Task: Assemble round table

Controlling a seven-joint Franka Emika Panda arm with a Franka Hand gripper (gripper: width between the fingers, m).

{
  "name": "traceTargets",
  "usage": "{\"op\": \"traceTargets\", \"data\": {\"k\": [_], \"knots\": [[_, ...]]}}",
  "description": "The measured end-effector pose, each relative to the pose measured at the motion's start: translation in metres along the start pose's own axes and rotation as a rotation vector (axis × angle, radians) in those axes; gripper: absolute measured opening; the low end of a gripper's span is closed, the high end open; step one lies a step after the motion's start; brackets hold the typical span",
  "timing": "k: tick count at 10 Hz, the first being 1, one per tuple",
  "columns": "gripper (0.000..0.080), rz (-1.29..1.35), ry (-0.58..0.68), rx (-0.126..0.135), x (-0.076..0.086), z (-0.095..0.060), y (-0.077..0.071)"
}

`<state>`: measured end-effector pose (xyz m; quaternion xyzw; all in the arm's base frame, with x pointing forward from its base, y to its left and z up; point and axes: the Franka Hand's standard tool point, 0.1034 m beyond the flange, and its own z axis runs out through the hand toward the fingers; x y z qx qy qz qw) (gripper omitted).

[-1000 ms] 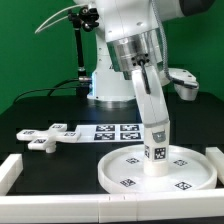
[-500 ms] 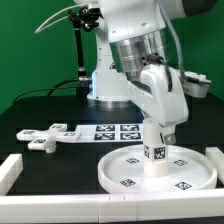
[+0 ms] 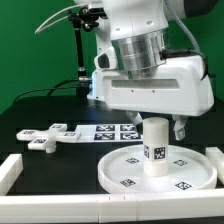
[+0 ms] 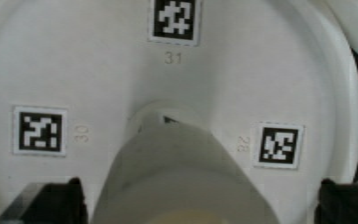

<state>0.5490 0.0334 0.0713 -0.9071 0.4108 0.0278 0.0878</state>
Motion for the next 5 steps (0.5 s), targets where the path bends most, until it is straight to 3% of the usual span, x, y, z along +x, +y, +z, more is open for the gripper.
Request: {"op": "traceTargets", "data": {"k": [3, 5], "knots": [[0.0649, -0.308, 0.027, -0.027, -0.0019, -0.0032, -0.0062], [0.0649, -0.449, 0.024, -0.030, -0.0010, -0.0023, -0.0047]]}}
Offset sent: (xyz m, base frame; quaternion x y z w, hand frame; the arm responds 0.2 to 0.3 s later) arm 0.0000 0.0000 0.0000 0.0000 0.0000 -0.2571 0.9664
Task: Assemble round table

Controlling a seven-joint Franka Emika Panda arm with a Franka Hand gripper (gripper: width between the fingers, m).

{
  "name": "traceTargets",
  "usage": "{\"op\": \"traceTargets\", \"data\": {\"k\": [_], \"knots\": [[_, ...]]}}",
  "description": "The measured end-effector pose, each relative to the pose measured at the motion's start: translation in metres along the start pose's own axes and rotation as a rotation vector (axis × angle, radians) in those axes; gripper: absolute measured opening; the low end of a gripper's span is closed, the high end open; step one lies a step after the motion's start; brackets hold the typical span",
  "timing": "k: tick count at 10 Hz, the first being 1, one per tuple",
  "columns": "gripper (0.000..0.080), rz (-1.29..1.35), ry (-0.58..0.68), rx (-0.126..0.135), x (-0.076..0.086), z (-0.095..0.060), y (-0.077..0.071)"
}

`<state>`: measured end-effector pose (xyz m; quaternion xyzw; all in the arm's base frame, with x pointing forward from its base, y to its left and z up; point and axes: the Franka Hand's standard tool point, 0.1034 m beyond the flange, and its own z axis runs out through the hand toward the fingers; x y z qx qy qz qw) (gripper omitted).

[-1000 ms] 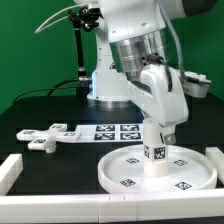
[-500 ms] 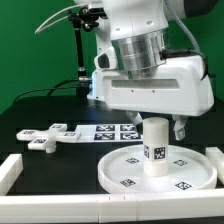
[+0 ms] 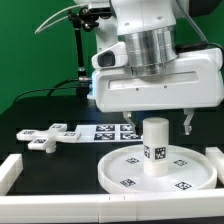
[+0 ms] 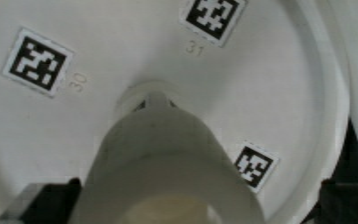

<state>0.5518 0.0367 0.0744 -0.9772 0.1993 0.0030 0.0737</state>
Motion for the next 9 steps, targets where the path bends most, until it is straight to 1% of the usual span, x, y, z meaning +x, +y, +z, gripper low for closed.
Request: {"op": "traceTargets", "data": {"k": [2, 5, 7, 9], "knots": [[0.0649, -0.167, -0.001, -0.001, 0.0001, 0.0006, 0.0008], [0.0649, -0.472, 0.022, -0.020, 0.0024, 0.0010, -0.0010], [0.0649, -0.632, 0.024, -0.030, 0.0020, 0.0014, -0.0022], [0.0649, -0.726, 0.024, -0.032, 0.0025, 0.0015, -0.0009]]}}
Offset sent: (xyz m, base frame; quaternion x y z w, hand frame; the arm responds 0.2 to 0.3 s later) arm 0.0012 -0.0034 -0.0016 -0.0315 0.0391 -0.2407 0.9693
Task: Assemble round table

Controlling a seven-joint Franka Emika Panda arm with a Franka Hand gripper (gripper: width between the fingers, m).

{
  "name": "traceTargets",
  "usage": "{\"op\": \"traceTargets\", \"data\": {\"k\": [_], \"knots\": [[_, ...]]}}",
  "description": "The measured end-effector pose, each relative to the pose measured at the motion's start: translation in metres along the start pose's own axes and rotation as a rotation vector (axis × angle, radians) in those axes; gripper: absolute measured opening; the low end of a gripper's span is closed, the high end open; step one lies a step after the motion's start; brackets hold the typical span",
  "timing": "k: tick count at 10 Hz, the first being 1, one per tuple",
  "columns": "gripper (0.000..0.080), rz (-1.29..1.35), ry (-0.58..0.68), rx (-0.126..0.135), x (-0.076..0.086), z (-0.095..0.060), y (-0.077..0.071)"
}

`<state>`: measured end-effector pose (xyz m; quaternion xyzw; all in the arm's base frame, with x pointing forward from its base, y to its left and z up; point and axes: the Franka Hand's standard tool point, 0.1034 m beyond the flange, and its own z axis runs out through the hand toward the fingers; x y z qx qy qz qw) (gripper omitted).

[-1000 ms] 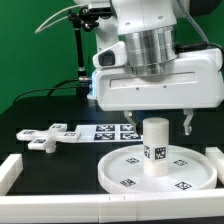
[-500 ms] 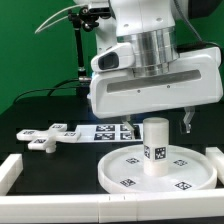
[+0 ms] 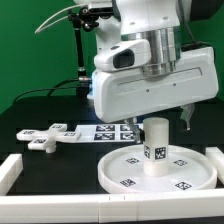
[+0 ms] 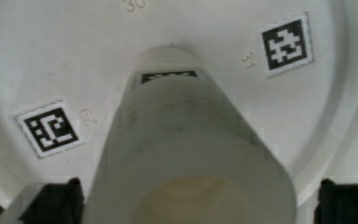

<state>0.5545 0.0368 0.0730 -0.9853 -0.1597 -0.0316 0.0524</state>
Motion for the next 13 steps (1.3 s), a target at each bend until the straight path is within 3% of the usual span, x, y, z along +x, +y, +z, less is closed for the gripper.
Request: {"op": "traceTargets", "data": {"k": [3, 13], "knots": [[0.0649, -0.181, -0.001, -0.001, -0.0007, 0.0000, 0.0018], [0.0649, -0.960, -0.057, -0.054, -0.0021, -0.0002, 0.0073]]}}
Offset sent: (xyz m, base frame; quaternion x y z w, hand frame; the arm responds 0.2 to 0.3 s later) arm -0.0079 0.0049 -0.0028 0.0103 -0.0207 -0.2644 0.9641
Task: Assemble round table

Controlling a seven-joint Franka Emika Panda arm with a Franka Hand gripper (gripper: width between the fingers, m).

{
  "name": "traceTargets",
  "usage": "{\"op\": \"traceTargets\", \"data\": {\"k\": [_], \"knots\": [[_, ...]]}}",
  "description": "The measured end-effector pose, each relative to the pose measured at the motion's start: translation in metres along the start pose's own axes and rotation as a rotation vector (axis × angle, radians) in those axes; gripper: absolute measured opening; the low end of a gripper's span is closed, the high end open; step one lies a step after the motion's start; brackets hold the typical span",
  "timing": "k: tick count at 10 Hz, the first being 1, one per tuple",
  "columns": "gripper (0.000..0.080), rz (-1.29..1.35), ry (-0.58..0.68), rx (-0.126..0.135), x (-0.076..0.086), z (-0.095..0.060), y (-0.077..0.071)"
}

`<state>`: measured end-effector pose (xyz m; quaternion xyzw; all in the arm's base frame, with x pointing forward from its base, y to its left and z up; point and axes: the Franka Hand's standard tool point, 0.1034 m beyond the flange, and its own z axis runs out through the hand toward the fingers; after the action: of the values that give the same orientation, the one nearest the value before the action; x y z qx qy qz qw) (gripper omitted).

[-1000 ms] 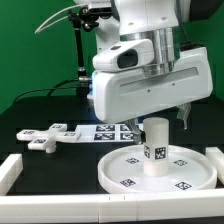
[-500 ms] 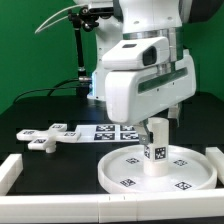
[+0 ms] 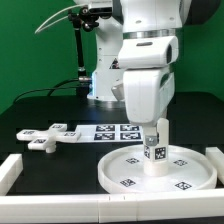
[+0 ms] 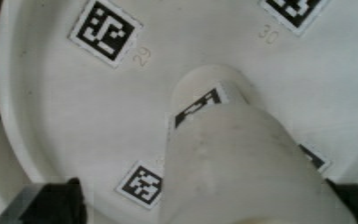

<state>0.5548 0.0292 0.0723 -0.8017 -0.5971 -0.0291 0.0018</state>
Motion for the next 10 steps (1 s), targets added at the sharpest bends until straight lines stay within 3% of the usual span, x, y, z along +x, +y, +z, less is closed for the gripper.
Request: {"op": "traceTargets", "data": {"k": [3, 5, 10], "knots": [[0.0649, -0.140, -0.019, -0.003, -0.0035, -0.0001, 0.0010], [0.0408, -0.132, -0.019, -0.002, -0.0040, 0.0002, 0.0010], [0.0409, -0.023, -0.024, 0.012, -0.0043, 0.0013, 0.0012]]}}
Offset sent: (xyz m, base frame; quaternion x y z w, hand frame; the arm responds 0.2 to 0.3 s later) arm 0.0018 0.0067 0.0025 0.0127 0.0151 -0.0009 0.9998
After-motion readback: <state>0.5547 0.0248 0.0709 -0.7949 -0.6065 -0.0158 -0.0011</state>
